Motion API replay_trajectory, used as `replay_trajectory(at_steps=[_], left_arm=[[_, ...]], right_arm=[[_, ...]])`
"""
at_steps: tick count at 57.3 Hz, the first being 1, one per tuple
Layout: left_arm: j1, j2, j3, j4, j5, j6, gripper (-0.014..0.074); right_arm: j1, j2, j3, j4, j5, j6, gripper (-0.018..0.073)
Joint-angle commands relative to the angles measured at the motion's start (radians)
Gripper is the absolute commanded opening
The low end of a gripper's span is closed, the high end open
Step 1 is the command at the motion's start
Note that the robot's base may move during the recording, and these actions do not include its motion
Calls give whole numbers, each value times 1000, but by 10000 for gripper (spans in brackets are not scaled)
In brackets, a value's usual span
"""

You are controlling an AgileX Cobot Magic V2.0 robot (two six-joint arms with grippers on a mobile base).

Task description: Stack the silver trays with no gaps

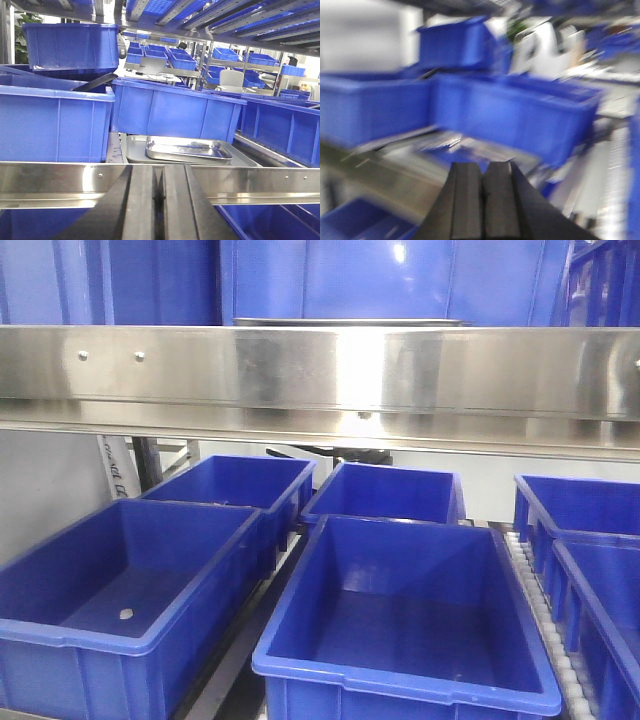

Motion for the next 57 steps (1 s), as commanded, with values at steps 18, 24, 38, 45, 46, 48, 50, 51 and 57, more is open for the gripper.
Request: replay_trajectory(at_steps=[18,24,38,45,46,48,50,51,57], left_arm=[[-7,-2,-1,-6,-10,-5,-6],[-7,-2,-1,-6,-10,-5,-6],[-7,-2,-1,-6,-10,-5,-6],[-7,-2,-1,-6,-10,-5,-6],[-7,-2,-1,-6,-10,-5,-6],[-7,-2,-1,-6,-10,-5,-6],[-7,-2,-1,-6,-10,-5,-6],[-7,-2,-1,-6,-10,-5,-6],[-7,-2,-1,-6,-10,-5,-6]], right_arm=[[-298,-82,357,2,-326,-8,-81],[-298,-110,457,-15,-408,-8,-81],[-298,-198,649,-22,-514,-8,-81],[-294,-213,673,-50,-472,-8,-81],[-291,-213,673,-64,-472,-8,-81],[-286,-213,673,-69,-472,-8,-81],[-284,-213,673,-69,-472,-8,-81],[-282,-213,673,-69,-481,-8,-81],[-279,-213,673,-58,-472,-6,-81]])
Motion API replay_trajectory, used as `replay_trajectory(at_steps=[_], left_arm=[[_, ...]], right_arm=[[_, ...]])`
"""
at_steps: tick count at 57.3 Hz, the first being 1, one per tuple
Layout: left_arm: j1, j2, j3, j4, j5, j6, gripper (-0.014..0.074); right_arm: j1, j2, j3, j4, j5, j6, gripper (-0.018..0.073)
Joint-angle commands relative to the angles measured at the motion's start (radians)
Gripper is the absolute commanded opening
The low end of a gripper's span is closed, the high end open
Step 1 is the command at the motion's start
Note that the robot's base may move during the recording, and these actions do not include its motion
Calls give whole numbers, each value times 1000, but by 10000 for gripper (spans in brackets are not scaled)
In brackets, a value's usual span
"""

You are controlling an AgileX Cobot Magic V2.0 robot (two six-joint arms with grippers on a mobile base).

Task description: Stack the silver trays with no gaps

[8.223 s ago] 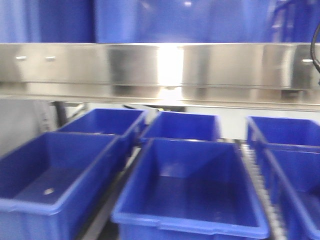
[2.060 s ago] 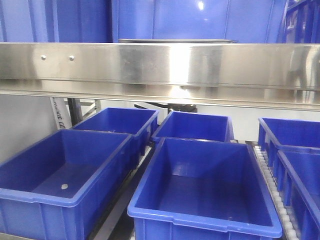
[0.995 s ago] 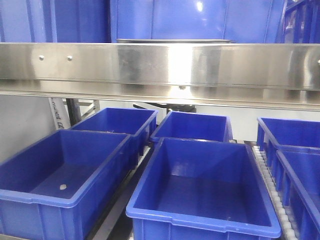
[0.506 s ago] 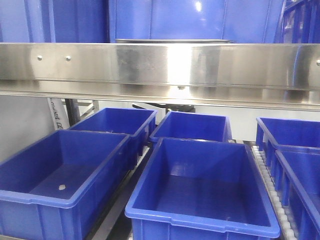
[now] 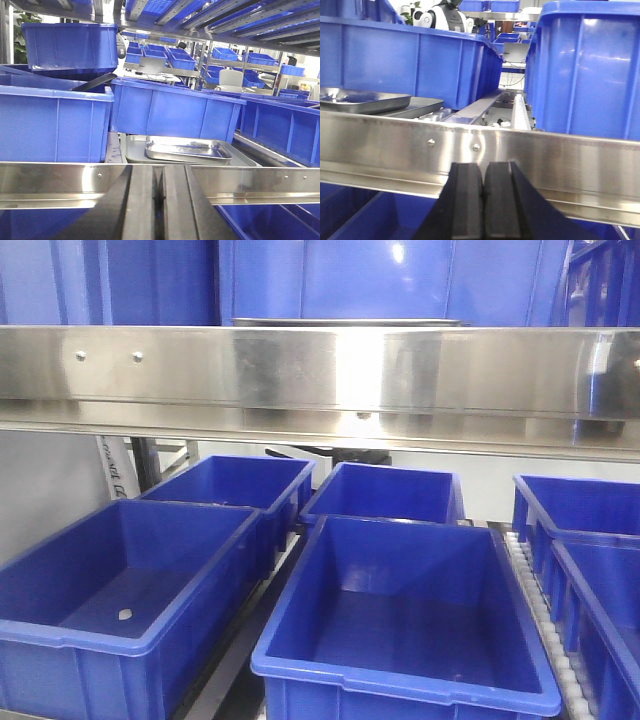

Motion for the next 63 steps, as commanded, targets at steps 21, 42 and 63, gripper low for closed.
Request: replay_trajectory(at_steps=[21,42,63], left_arm=[[-7,-2,-1,-6,-13,-3,-6],[-7,-2,-1,-6,-15,-3,-6],[-7,-2,-1,-6,-15,-3,-6]], right_arm=[[4,-8,-1,19,34,16,-81],[4,-8,-1,19,34,16,-81],[4,-8,-1,19,34,16,-81]])
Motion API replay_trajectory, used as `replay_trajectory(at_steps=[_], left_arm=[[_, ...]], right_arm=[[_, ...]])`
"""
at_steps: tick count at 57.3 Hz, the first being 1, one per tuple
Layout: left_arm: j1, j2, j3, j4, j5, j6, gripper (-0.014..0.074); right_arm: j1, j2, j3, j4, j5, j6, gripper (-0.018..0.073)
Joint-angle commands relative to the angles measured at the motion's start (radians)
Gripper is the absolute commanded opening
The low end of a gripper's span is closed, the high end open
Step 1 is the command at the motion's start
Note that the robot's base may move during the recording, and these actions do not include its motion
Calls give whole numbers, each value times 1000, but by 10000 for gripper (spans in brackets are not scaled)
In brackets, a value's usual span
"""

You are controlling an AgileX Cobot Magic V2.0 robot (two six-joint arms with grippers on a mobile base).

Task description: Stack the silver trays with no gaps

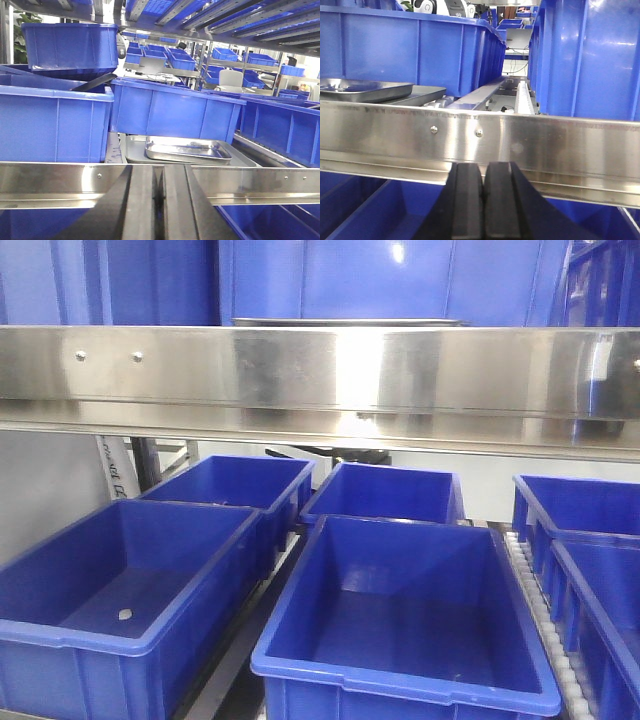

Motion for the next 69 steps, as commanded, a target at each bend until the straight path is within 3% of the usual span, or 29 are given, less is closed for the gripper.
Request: replay_trajectory(at_steps=[1,7,14,29,39,53,61,69], left_arm=[[-7,-2,-1,-6,-15,-3,-6],[20,-2,-1,-9,-19,-3,-6],[104,-2,42,-35,-79,-3,-6],[397,-2,280,-69,-331,-3,-6],[536,-2,460,-143,-429,6,-6],[544,-2,685,-127,-649,139,-6],[526,-2,754,-80,-690,138,-6],[469,-2,795,-78,-787,138,-6]], right_arm=[[4,-4,-1,3,-14,0,-81],[4,-4,-1,3,-14,0,-81],[4,-4,-1,3,-14,0,-81],[4,-4,-1,3,-14,0,-81],[4,-4,-1,3,-14,0,-81],[4,-4,-1,3,-14,0,-81],[4,-4,-1,3,-14,0,-81],[4,-4,-1,3,-14,0,-81]])
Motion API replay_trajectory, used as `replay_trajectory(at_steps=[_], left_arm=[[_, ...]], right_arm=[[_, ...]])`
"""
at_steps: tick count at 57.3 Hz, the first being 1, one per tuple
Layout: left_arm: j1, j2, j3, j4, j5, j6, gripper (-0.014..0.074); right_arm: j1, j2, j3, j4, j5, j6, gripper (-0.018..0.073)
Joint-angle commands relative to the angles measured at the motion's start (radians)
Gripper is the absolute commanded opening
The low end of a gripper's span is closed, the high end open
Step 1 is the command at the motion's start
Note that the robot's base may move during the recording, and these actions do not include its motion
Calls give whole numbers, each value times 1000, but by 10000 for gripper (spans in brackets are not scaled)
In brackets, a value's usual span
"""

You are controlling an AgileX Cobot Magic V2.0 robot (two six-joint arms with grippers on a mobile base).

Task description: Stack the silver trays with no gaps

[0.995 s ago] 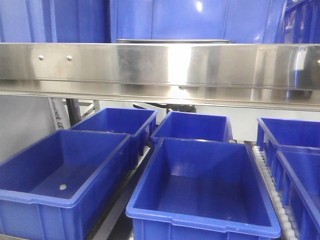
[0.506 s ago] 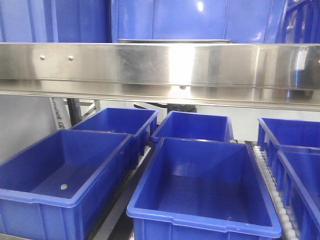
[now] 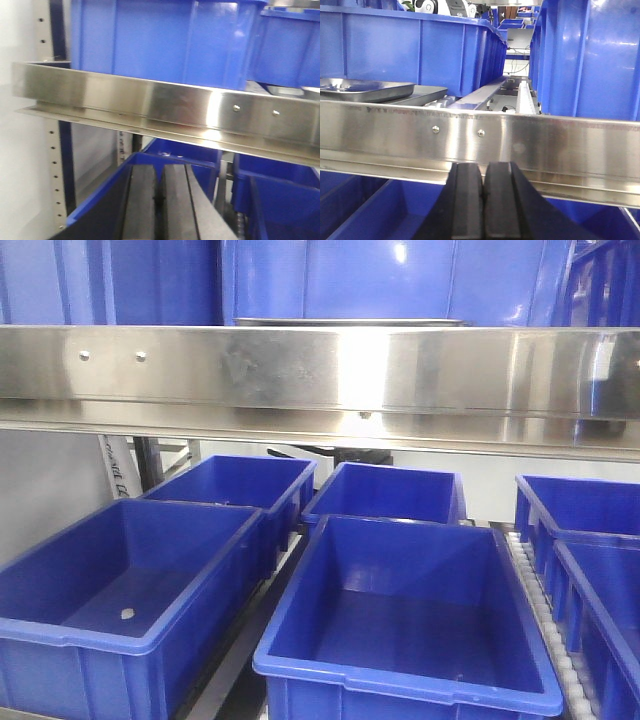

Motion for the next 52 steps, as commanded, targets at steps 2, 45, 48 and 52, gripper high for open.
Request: replay_trajectory(at_steps=[2,45,48,52], left_arm=[[-48,-5,10,8,-67,3,-6],[-74,-5,10,46,-44,3,-6],[-74,-5,10,46,-44,3,-6],[-74,-5,10,46,-44,3,-6]], right_arm=[[4,-4,-1,3,-16,-1,-81],[4,-4,-1,3,-16,-1,-81],[4,-4,-1,3,-16,-1,-81],[4,-4,-1,3,-16,-1,-81]])
